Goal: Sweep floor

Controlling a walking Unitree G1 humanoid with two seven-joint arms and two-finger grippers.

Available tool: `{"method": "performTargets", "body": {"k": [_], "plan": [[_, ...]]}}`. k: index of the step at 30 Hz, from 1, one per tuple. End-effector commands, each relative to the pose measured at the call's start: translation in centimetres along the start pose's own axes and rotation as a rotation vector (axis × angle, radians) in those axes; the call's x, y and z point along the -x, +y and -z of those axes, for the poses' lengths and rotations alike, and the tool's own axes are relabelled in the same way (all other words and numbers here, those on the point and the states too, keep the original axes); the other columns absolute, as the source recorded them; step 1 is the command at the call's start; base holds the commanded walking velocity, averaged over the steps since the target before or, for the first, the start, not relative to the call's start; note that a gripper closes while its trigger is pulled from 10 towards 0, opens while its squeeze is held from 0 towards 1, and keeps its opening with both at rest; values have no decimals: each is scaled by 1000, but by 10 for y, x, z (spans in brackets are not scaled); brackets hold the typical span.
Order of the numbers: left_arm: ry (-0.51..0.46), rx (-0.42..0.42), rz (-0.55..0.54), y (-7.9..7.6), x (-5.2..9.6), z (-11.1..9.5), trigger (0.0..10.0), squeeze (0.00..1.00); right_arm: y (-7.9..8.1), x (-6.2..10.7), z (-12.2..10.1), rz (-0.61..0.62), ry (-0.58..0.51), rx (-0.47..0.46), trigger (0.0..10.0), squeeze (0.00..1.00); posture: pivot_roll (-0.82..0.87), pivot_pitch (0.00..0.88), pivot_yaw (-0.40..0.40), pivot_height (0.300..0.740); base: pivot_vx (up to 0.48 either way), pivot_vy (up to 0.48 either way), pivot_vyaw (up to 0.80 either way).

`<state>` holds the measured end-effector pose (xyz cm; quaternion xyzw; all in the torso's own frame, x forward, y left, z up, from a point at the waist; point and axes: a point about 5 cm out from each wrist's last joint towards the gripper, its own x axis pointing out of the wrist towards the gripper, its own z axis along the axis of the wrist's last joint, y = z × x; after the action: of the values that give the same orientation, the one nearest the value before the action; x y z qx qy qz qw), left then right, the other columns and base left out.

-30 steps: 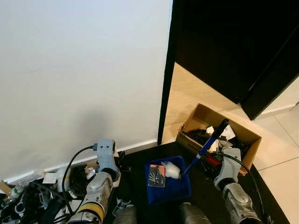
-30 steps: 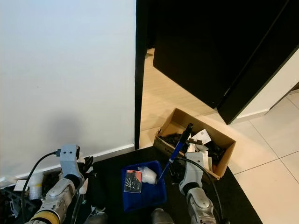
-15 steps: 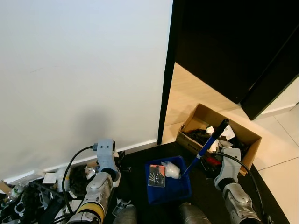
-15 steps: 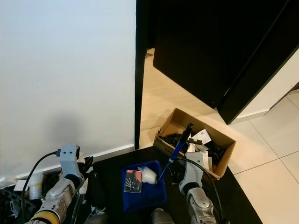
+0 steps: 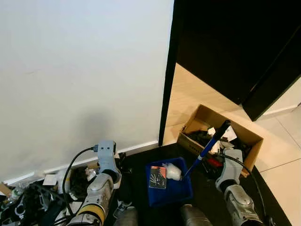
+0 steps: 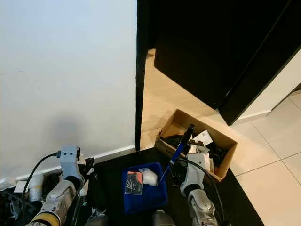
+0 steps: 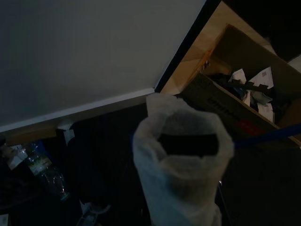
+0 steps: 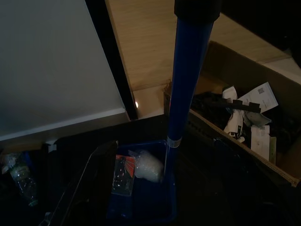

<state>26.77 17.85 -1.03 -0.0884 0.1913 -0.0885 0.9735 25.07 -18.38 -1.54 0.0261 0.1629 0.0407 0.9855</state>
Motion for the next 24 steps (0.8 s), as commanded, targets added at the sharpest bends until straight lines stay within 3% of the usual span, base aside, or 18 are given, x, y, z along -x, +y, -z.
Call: {"method": "performTargets", "body": {"k": [1, 24], "plan": [[40, 24, -9, 0, 6, 14, 10000, 0, -2, 4, 6, 13, 20, -12, 10000, 0, 28, 170, -14, 740, 0, 0, 0], [37, 24, -7, -1, 6, 14, 10000, 0, -2, 5, 7, 12, 22, -14, 10000, 0, 28, 171, -14, 740, 0, 0, 0]]}}
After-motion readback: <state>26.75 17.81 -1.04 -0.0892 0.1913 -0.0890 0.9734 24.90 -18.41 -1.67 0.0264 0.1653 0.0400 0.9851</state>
